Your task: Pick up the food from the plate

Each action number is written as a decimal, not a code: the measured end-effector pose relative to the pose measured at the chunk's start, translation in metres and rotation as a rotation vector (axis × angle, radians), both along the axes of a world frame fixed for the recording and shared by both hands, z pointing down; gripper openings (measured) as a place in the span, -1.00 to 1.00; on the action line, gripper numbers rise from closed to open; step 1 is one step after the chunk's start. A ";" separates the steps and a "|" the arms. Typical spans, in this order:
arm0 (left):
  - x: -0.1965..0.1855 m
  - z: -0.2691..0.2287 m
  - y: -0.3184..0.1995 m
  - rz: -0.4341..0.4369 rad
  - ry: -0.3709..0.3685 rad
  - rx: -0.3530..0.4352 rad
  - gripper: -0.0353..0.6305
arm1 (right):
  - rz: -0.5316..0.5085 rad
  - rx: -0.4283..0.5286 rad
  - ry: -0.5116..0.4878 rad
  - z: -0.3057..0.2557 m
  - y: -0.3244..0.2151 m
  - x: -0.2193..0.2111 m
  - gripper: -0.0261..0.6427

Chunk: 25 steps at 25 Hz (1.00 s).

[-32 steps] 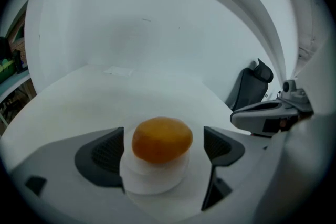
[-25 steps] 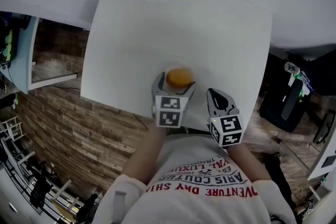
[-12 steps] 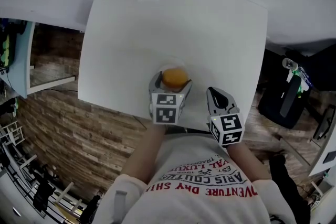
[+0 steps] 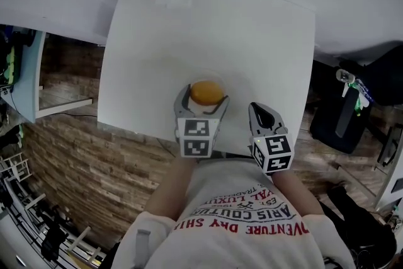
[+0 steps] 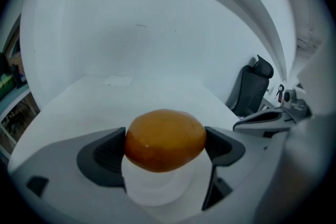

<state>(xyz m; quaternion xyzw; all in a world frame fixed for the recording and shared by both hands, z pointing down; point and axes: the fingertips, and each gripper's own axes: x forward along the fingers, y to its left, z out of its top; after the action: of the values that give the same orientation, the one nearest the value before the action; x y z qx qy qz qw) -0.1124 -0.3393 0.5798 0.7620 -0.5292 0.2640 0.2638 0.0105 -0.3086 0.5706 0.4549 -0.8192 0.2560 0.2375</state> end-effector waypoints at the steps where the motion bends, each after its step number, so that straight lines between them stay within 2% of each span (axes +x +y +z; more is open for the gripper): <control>1: 0.000 -0.010 -0.002 0.016 -0.009 0.026 0.49 | 0.007 0.013 -0.004 -0.005 -0.002 -0.002 -0.89; 8: -0.008 -0.073 -0.008 0.068 0.016 0.168 0.49 | 0.069 0.138 -0.033 -0.056 -0.012 -0.017 -0.89; 11: -0.012 -0.103 -0.014 0.083 0.036 0.256 0.48 | 0.111 0.202 -0.048 -0.076 -0.018 -0.016 -0.89; 18: -0.027 -0.161 -0.008 0.157 0.068 0.388 0.49 | 0.212 0.333 -0.058 -0.115 -0.017 -0.015 -0.89; 25: -0.046 -0.185 -0.011 0.167 0.088 0.464 0.49 | 0.237 0.506 -0.065 -0.160 -0.016 -0.028 -0.89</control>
<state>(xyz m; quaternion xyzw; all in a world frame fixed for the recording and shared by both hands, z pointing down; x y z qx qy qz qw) -0.1579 -0.3501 0.3946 0.8541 -0.4988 0.1229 0.0816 -0.0180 -0.3247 0.4102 0.5837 -0.8055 0.0839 0.0586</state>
